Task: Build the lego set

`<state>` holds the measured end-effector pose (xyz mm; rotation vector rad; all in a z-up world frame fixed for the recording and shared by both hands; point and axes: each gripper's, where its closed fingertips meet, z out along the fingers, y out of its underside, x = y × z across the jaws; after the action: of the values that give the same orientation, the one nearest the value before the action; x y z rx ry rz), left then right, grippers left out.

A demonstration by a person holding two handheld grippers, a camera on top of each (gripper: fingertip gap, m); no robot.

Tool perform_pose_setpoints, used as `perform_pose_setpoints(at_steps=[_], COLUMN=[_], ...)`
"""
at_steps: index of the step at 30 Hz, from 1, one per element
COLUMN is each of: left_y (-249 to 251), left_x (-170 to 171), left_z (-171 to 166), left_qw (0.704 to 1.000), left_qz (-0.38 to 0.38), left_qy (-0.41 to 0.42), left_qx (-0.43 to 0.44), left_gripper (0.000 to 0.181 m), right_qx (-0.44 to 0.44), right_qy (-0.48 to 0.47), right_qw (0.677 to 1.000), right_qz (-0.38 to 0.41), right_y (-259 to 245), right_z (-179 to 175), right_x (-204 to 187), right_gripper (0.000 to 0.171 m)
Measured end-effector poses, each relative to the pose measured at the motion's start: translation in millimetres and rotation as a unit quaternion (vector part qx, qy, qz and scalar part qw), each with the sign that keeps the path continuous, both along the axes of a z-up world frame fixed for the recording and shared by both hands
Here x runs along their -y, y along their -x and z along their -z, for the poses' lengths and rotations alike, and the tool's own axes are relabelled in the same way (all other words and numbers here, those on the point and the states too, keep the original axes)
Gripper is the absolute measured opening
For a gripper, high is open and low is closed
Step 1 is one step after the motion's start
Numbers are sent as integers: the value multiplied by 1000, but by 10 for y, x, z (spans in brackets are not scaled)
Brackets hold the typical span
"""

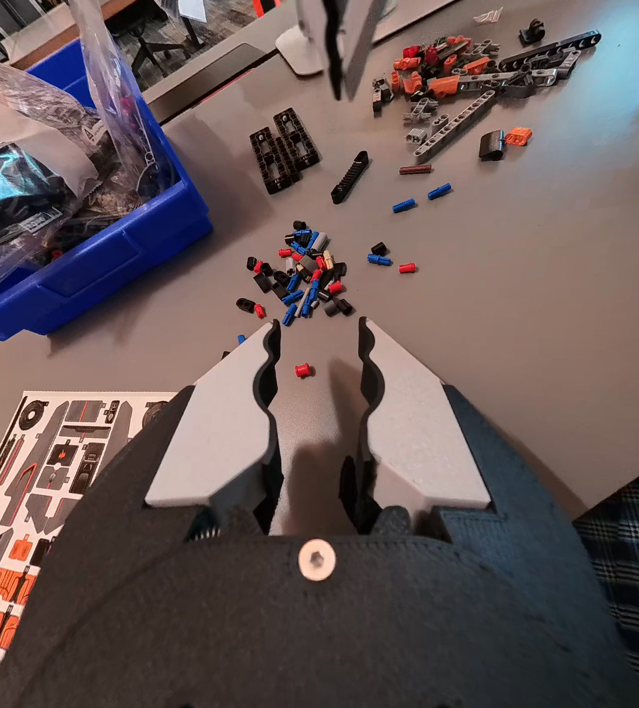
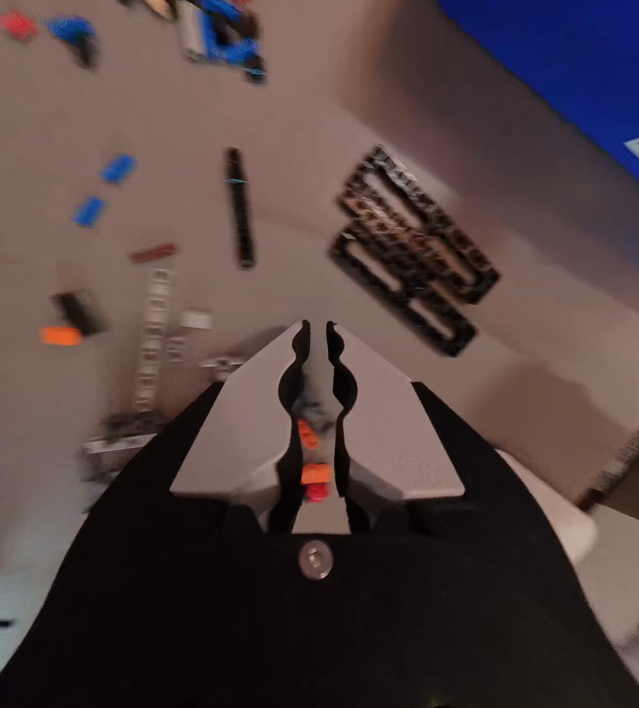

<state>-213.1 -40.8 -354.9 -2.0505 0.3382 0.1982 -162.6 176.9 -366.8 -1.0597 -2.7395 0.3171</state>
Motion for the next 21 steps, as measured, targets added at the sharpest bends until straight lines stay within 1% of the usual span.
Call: perform_pose_setpoints(at_steps=[2,3,6,9,11,17,21], left_y=[3,4,2,-2,-7,-14,-16], left_x=[-1,-1,-2,-1,0,-7,-7], left_z=[-5,-4,-3,3,3,36,36], left_qw=[1000,1000,1000,1000,1000,1000,1000], left_qz=[0,0,0,0,0,1,1], left_qy=[-1,-1,0,0,-1,8,8], left_qx=[4,5,3,-2,-8,-18,-19], left_gripper=[39,39,39,39,38,39,39], right_qx=[31,36,61,66,63,43,23], right_qy=[59,78,74,54,65,54,38], right_qw=[998,996,995,995,994,992,994], right_qz=[10,11,28,52,65,101,97], right_y=[-277,-393,-699,-821,-860,-954,-954], right_z=[-54,-63,52,197,195,202,194], right_x=[270,384,533,527,550,487,483], right_gripper=[14,16,17,18,18,20,11])
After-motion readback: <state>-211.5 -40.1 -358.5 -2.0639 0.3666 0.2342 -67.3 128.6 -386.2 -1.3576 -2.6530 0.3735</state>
